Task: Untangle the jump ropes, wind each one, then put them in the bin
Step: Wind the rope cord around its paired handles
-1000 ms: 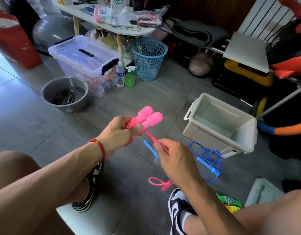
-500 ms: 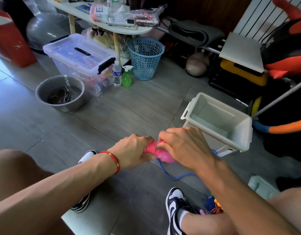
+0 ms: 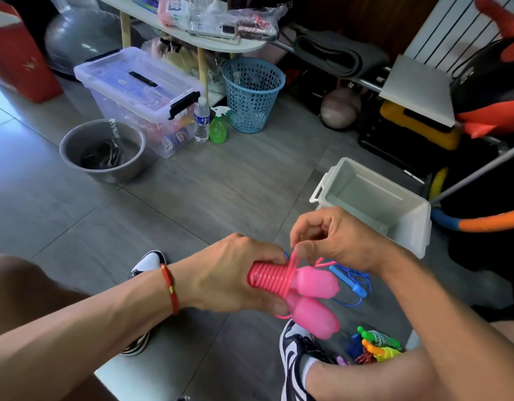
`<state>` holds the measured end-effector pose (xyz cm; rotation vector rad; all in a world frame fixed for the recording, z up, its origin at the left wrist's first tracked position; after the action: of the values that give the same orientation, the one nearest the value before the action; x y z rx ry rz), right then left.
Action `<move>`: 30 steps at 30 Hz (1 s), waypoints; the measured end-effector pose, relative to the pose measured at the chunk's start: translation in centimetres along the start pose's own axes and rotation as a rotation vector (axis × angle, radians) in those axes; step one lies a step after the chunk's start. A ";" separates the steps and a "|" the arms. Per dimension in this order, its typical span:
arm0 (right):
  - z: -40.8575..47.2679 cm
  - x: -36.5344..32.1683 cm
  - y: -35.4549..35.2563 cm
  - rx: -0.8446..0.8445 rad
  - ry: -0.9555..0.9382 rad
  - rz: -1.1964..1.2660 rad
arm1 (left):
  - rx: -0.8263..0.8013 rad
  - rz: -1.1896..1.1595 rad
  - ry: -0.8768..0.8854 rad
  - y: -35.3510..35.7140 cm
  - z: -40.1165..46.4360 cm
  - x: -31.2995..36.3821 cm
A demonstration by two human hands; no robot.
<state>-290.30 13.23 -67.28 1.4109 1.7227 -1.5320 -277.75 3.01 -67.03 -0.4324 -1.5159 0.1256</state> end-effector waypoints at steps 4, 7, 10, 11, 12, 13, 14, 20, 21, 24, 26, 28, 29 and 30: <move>-0.2 3.0 1.4 0.102 0.059 0.216 | 0.127 -0.147 -0.045 -1.3 -0.4 -0.5; -0.8 4.0 3.7 0.213 0.173 0.271 | 0.205 -0.330 -0.063 -2.1 -0.3 -1.7; -0.8 2.6 5.5 0.206 0.039 0.122 | 0.362 -0.459 -0.133 -3.6 -0.3 -4.2; -0.7 2.3 5.7 0.216 0.050 0.077 | 0.410 -0.472 -0.177 -4.1 -0.5 -5.0; -0.4 2.2 5.9 0.228 0.070 0.031 | 0.439 -0.471 -0.211 -4.4 -0.6 -5.6; -0.3 2.0 6.0 0.246 0.085 -0.002 | 0.452 -0.450 -0.238 -4.6 -0.7 -6.2; -0.1 1.9 6.3 0.269 0.097 -0.034 | 0.461 -0.415 -0.260 -4.7 -0.7 -6.5; 0.0 1.9 7.3 0.340 0.236 -0.163 | 0.535 -0.147 -0.339 -4.6 -0.1 -7.8; 0.0 1.8 7.4 0.352 0.251 -0.164 | 0.554 -0.084 -0.349 -4.6 0.0 -8.0; 0.5 1.5 8.1 0.369 0.295 -0.171 | 0.607 0.183 -0.352 -4.8 -0.1 -8.0; 0.6 1.3 8.0 0.393 0.345 -0.135 | 0.612 0.285 -0.281 -4.8 -0.2 -7.6; 0.3 1.5 7.4 0.459 0.401 0.055 | 0.616 0.378 -0.156 -4.5 -0.1 -6.8; 0.2 1.6 7.1 0.497 0.422 0.161 | 0.625 0.455 -0.081 -4.2 0.1 -6.1; 0.1 1.5 6.9 0.537 0.441 0.263 | 0.636 0.550 -0.014 -3.8 0.2 -5.4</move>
<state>-284.87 12.84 -71.82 2.2873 1.3022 -1.6928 -278.97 -2.32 -70.78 -0.3182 -1.2500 1.0119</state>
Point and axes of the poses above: each hand's wrist, its own z-axis towards the middle knuckle, its own y-axis out of the palm, x = y × z, the point moved 6 cm from there along z, towards the middle knuckle, and after that the axes turned 15 degrees about -z, right-handed, at the moved point
